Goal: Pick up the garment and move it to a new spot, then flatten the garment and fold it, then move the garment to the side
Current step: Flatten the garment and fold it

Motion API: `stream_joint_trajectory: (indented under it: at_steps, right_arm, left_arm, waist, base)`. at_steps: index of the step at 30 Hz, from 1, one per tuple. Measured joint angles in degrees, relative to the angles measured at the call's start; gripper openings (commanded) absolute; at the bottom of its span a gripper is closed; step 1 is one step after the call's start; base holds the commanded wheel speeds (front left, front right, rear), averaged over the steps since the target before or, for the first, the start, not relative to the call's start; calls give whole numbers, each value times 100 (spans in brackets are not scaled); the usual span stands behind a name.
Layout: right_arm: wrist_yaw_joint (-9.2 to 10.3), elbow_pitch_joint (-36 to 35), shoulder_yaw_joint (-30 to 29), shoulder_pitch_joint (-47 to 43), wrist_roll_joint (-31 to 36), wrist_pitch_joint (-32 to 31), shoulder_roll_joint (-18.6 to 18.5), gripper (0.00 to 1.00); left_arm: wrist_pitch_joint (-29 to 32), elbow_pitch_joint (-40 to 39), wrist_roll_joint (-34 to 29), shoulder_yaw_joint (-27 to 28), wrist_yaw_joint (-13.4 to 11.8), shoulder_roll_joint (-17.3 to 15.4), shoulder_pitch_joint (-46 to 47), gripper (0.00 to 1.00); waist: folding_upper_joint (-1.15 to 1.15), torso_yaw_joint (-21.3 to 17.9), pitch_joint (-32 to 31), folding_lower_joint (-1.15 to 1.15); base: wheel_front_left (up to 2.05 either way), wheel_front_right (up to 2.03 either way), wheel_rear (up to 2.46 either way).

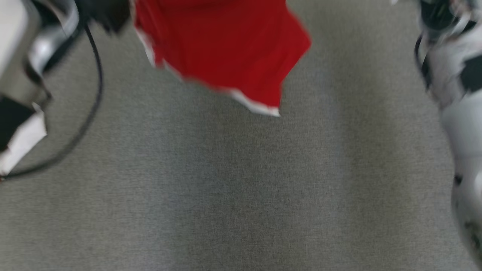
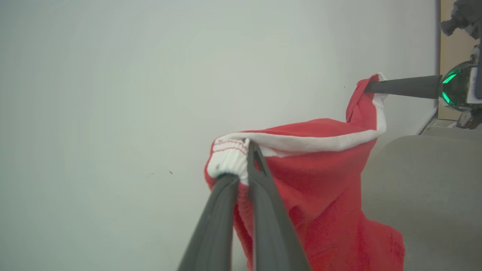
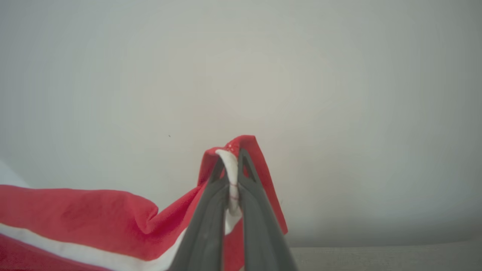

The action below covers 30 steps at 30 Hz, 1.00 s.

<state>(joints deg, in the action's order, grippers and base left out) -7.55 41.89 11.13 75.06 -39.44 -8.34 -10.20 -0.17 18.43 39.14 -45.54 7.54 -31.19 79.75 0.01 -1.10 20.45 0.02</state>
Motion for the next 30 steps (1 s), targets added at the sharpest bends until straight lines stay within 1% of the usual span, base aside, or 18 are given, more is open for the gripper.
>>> stream_joint_trajectory:
  at_steps: [5,8,11,16,19,22,25,30]
  right_arm:
    - [0,890,-721,1530,-140,-232,123,0]
    - [0,1513,-1239,2390,-205,-231,134,0]
    - [0,1991,-1478,3124,-13,-174,125,0]
    - [0,2607,-1644,4099,289,-79,208,0]
    - [0,2853,-1733,4471,371,-10,230,0]
    - [0,2986,-1748,4661,485,86,248,0]
    - [0,3055,-1733,4677,579,151,299,0]
    - [0,3094,-1711,4664,619,208,310,0]
  left_arm:
    - [16,686,318,-252,1,36,1586,0]
    - [-69,1044,459,-393,1,189,2394,0]
    - [-136,1386,636,-554,1,349,3070,0]
    - [-216,1939,762,-895,1,438,4049,0]
    - [-270,2159,893,-1111,1,530,4486,0]
    - [-397,2342,1057,-1254,1,634,4749,0]
    - [-561,2492,1172,-1433,1,698,4848,0]
    - [-786,2614,1436,-1780,1,665,4848,0]
  waist:
    - [0,-79,612,1]
    - [1,-127,948,1]
    - [1,-170,1244,1]
    - [0,-247,1660,0]
    - [0,-304,1865,0]
    - [0,-363,2036,-1]
    - [0,-419,2167,-1]
    - [0,-509,2299,-1]
  base:
    - [0,0,0]
    - [0,0,0]
    - [0,0,0]
    - [0,0,0]
    - [0,0,0]
    - [0,0,0]
    - [0,0,0]
    - [0,0,0]
